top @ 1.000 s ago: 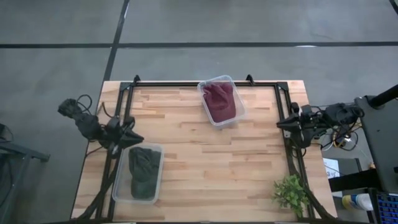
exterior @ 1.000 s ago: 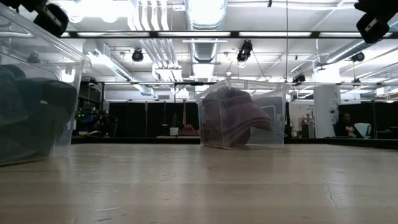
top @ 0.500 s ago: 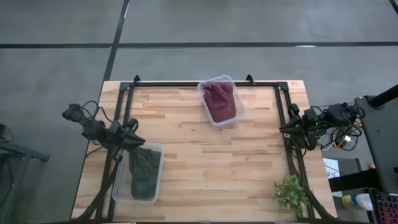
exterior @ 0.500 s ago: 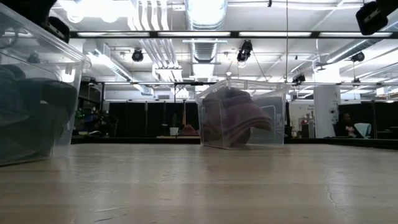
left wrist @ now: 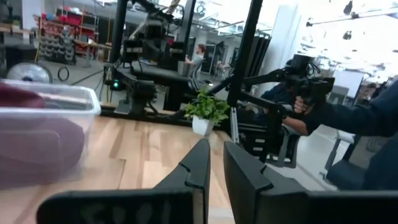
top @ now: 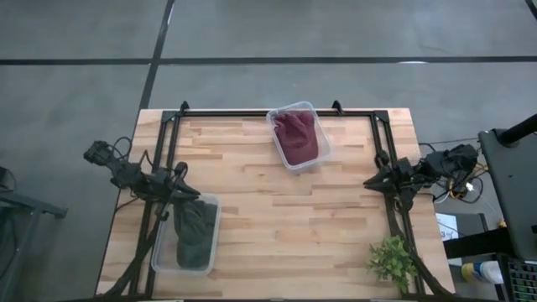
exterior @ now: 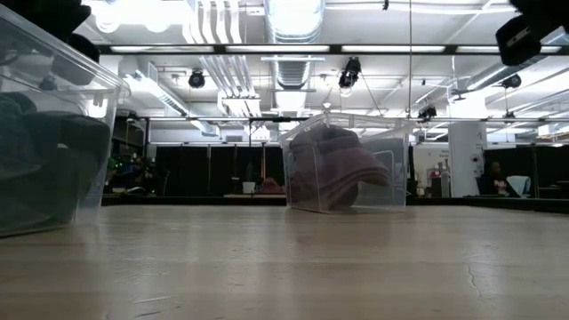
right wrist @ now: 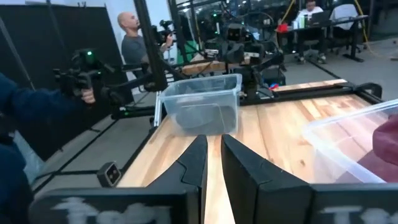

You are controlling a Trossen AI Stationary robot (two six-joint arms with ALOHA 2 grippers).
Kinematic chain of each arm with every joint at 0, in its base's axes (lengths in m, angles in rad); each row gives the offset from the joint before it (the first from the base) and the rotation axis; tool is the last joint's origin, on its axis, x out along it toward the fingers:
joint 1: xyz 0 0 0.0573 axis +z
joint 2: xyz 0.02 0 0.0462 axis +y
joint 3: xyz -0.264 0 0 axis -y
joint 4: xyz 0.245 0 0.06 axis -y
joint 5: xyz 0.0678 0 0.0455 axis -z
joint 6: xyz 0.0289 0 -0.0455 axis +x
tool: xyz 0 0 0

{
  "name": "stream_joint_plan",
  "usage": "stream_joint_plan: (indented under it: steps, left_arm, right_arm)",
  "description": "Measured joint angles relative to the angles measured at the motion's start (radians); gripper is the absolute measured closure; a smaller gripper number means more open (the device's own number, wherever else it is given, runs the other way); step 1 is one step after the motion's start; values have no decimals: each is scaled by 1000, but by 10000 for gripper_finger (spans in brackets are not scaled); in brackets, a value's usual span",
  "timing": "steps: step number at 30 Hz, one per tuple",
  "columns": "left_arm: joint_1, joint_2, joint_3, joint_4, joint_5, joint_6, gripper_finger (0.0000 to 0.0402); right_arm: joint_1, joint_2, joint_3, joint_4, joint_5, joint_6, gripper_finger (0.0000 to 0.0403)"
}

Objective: Pick & Place hat
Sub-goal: Return to Home Position

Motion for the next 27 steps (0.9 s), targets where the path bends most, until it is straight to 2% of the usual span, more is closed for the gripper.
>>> stream_joint_plan:
  steps: [11, 20, 24, 27]
  left_arm:
    - [0, 0, 84, -136, -2, 81, 362]
    - [0, 0, 0, -118, 2, 47, 362]
    - [0, 0, -53, -48, 53, 41, 362]
    - [0, 0, -95, 41, 79, 47, 362]
  right_arm:
    - [0, -1, -265, 304, 3, -33, 360]
    - [0, -1, -301, 341, -51, -27, 360]
    - [0, -1, -324, 371, -56, 4, 360]
    - [0, 0, -375, 460, -93, -18, 360]
